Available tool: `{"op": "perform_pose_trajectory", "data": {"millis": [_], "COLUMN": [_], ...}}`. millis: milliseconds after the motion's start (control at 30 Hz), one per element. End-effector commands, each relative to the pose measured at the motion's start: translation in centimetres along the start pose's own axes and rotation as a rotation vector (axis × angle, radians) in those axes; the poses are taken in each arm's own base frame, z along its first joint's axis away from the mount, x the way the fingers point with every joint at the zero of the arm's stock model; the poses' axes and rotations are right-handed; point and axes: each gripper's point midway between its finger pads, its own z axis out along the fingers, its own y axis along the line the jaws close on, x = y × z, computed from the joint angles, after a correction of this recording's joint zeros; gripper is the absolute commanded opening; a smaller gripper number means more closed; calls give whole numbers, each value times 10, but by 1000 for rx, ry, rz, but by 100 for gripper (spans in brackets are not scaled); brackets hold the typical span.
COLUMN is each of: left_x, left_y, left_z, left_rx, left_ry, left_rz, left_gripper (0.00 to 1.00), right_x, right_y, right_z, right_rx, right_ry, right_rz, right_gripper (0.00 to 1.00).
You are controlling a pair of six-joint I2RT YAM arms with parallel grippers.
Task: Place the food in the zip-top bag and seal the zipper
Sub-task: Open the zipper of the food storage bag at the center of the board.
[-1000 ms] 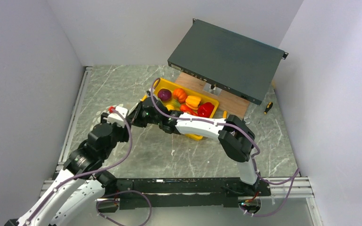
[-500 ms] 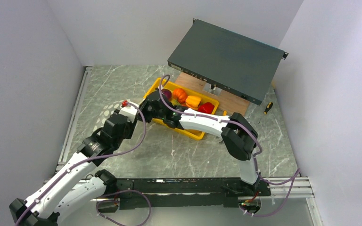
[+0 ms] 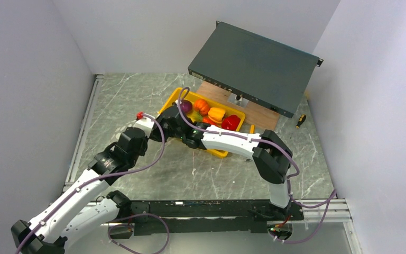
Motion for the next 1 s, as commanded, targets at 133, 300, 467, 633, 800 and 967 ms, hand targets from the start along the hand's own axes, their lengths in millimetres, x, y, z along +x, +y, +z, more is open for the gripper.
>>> {"op": "perform_pose_trajectory", "data": {"millis": [133, 300, 467, 633, 800, 967], "left_x": [-18, -14, -14, -14, -14, -16], "left_y": [33, 45, 40, 33, 31, 31], "left_z": [-22, -23, -13, -9, -9, -11], "left_rx": [-130, -197, -155, -123, -112, -102], "left_ry": [-118, -84, -48, -41, -43, -66], "left_rz": [-160, -225, -236, -228, -227, -227], "left_gripper": [0, 0, 0, 0, 0, 0], "right_x": [-11, -21, -27, -17, 3, 14], "right_y": [4, -22, -14, -11, -4, -12], "right_z": [-38, -58, -69, -44, -20, 8], "right_rx": [-140, -85, -167, -123, -132, -88], "right_ry": [82, 118, 18, 13, 12, 30], "right_rz": [-341, -587, -533, -496, -490, -479], "right_gripper": [72, 79, 81, 81, 80, 69]}}
